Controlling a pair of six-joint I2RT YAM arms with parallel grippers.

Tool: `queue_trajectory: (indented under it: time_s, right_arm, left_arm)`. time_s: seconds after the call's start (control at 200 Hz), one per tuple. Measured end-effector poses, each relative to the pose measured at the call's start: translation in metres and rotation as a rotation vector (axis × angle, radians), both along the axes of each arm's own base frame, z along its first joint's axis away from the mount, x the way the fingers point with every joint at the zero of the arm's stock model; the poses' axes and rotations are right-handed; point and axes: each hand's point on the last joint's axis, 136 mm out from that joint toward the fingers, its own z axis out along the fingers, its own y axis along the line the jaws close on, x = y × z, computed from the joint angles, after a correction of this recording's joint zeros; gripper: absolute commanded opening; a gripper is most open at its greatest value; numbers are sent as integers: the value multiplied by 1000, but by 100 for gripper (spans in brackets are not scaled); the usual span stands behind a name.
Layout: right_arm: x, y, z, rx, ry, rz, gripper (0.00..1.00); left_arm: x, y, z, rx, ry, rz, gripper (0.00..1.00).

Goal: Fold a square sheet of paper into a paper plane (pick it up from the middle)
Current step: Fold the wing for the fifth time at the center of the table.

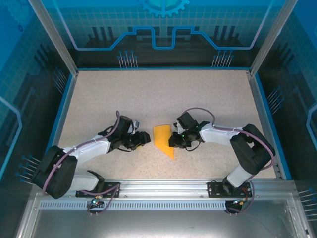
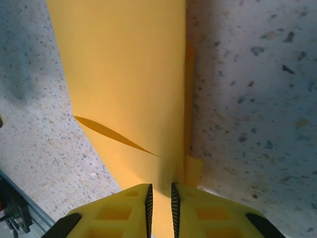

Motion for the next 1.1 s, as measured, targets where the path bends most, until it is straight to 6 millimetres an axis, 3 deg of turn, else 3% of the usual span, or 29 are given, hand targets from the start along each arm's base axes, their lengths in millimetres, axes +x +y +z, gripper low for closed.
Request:
queue_trajectory:
  time_s: [0.24, 0.655, 0.815, 0.925, 1.1]
  right_arm:
    - [5, -7, -15, 15, 20, -27, 20]
    - [7, -7, -16, 77, 21, -34, 20]
    - [7, -7, -15, 83, 21, -36, 20]
    - [7, -6, -14, 87, 22, -38, 21]
    - [7, -6, -13, 87, 23, -38, 21]
  left_arm:
    - [3, -16, -5, -1, 15, -41, 59]
    - [20, -55, -12, -46, 47, -87, 59]
    - [24, -69, -16, -60, 55, -113, 50]
    - [24, -72, -17, -67, 60, -118, 34]
    - [25, -73, -16, -63, 52, -127, 20]
